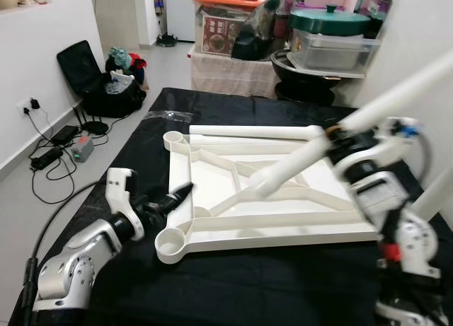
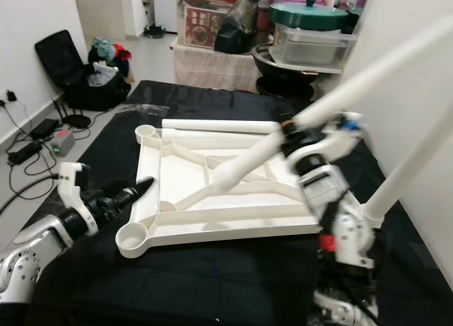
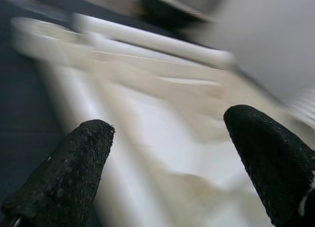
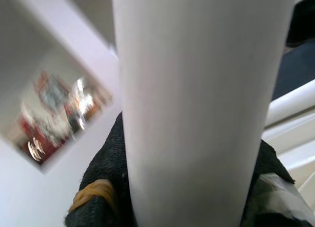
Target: Building children table
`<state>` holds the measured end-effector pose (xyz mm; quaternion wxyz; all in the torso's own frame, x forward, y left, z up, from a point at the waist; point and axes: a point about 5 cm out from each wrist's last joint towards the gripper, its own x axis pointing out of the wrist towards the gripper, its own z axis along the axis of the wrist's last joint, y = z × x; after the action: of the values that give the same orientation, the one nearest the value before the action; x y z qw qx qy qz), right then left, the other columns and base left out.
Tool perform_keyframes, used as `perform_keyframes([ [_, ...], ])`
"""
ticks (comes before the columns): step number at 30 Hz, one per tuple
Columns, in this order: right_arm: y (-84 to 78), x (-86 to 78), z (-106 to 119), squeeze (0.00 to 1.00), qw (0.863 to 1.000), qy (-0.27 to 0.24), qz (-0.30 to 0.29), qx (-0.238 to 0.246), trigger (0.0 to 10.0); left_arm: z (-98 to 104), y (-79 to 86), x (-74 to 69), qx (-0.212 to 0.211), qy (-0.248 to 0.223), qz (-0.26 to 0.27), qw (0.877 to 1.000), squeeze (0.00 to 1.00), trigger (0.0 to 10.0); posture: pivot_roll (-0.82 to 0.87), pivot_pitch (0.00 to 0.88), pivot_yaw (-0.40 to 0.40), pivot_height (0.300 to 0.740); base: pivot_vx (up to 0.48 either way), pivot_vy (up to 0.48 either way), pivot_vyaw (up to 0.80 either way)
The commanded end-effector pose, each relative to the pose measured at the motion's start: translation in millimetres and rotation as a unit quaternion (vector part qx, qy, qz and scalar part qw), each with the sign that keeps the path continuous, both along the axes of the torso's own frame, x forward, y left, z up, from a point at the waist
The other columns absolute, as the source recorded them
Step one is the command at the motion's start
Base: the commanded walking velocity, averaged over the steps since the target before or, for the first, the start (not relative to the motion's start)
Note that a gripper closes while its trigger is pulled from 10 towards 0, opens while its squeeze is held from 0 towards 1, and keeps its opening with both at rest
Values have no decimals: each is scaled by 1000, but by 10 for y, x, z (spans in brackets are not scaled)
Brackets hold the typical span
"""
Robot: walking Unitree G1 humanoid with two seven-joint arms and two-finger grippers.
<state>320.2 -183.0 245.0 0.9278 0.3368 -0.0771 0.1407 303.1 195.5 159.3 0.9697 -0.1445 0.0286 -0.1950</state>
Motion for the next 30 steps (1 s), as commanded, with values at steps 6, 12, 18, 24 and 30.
perform_keyframes([
  [6, 520, -161, -39, 0, 988, -40, 83, -123, 0, -89, 118, 8, 58, 5, 69, 996, 0, 10000, 56, 0, -106, 740, 0, 0, 0],
  [12, 625, -236, -94, 0, 984, -49, 101, -141, 0, -117, 81, -5, 83, -1, 75, 994, 0, 10000, 57, 0, -106, 740, 0, 0, 0],
  [18, 721, -306, -139, 0, 982, -61, 101, -151, 0, -205, 77, -13, 119, -1, 78, 990, 0, 10000, 56, 0, -101, 740, 0, 0, 0],
  [24, 794, -320, -137, 0, 980, -84, 80, -165, 0, -275, 161, -12, 128, 15, 106, 986, 0, 10000, 60, 0, -102, 740, 0, 0, 0],
  [30, 860, -333, -166, 0, 974, -97, 73, -189, 0, -294, 223, -29, 134, 17, 114, 984, 0, 10000, 66, 0, -106, 740, 0, 0, 0],
])
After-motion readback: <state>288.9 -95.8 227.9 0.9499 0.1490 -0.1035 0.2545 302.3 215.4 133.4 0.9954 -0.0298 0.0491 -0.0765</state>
